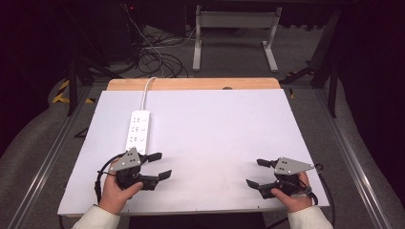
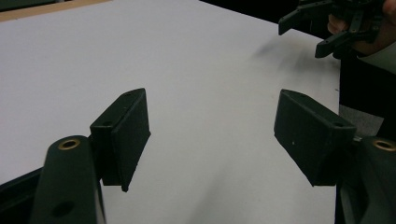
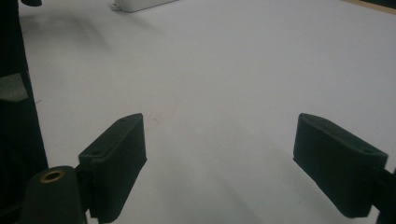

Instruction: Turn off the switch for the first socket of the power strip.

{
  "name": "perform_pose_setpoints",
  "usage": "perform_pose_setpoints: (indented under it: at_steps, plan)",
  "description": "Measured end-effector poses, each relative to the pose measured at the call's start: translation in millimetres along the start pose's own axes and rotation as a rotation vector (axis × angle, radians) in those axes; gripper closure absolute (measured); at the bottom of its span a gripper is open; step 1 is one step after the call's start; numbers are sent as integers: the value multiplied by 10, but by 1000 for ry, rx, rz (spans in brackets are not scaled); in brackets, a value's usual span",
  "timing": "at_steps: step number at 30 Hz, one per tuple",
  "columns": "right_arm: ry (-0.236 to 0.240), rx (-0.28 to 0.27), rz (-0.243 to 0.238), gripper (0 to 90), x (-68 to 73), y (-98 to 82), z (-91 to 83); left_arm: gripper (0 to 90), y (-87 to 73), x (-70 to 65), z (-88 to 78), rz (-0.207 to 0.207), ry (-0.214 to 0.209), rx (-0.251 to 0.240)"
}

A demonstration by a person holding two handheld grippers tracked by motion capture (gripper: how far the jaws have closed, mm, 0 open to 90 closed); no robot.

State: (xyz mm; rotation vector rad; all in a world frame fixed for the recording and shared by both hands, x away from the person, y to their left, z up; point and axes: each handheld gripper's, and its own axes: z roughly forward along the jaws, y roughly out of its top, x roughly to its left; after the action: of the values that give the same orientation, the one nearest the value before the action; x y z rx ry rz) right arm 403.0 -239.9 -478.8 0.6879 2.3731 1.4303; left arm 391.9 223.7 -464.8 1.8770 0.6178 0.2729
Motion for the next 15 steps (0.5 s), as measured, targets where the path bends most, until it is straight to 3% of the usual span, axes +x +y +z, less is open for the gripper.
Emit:
perform_pose_setpoints:
  at_steps: [3,7,10,13,15]
  plan:
    - [1,1,0,178,-3,-2,-4,267,-55,-17,21,22,18,3]
    - [2,-2,2,178,-7,-6,-3,260,-137,-52,57,21,45,19]
    - [1,1,2,178,-8,-8,-2,243,-175,-66,64,3,45,13]
    - [1,4,2,178,-10,-11,3,247,-233,-57,74,-61,21,-18]
    - [1,6,3,178,-10,-13,6,258,-272,-56,98,-63,26,-7]
